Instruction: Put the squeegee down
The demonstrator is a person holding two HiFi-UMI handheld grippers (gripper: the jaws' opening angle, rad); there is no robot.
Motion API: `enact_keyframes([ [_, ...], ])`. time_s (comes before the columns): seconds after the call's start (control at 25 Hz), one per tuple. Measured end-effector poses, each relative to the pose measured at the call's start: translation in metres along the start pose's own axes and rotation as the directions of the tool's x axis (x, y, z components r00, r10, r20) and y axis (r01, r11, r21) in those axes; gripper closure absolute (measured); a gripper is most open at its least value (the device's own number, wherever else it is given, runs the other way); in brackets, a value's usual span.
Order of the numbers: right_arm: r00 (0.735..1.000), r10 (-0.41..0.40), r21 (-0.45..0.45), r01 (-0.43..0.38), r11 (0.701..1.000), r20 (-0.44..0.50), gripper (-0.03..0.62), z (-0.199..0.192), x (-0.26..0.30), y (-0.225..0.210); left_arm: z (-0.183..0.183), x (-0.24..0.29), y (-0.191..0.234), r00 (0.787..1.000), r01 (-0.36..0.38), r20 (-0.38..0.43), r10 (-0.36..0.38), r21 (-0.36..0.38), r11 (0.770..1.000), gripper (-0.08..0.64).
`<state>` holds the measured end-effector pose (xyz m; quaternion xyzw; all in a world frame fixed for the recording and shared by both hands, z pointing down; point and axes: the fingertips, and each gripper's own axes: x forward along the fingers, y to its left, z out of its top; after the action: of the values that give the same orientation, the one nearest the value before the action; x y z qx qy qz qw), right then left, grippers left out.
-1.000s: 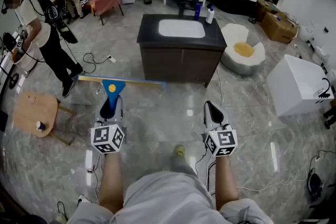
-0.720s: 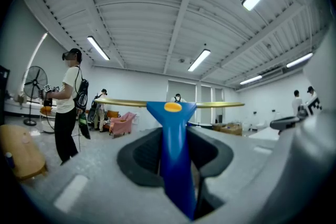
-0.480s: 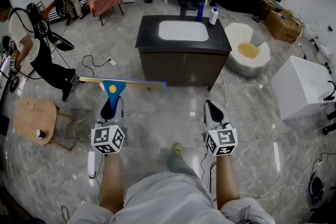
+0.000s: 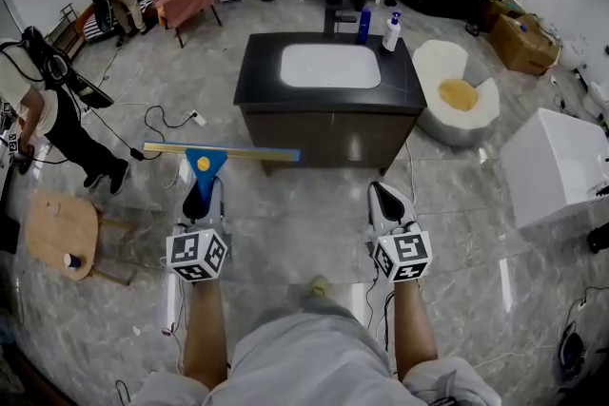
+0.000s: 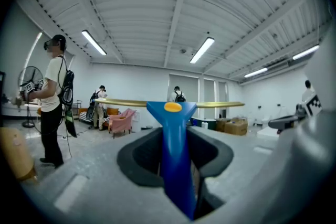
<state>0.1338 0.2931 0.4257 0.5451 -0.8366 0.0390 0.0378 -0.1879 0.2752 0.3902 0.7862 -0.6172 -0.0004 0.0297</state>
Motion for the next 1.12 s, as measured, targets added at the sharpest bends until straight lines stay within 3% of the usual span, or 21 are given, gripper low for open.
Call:
enact_keyframes([
  [0.4, 1.000, 0.030, 0.003, -0.030, 1.000, -0.005, 0.589, 0.008, 0.058, -0.046, -0.001, 0.069, -0.015, 1.000, -0.008, -0.020, 0.008, 0.006, 1.000, 0.433],
  [0.76, 0.999, 0.030, 0.006, -0.030, 1.000, 0.014, 0.589, 0.008, 0.122, -0.077, 0.003, 0.136, 0.008, 1.000, -0.027, 0.006, 0.027, 0.007, 1.000, 0.433],
  [1.12, 1.000, 0.000, 0.017, 0.000, 1.000, 0.012, 0.589, 0.018, 0.231, -0.112, 0.000, 0.253, 0.049, 1.000, 0.001, 0.001, -0.001, -0.001, 1.000, 0.433],
])
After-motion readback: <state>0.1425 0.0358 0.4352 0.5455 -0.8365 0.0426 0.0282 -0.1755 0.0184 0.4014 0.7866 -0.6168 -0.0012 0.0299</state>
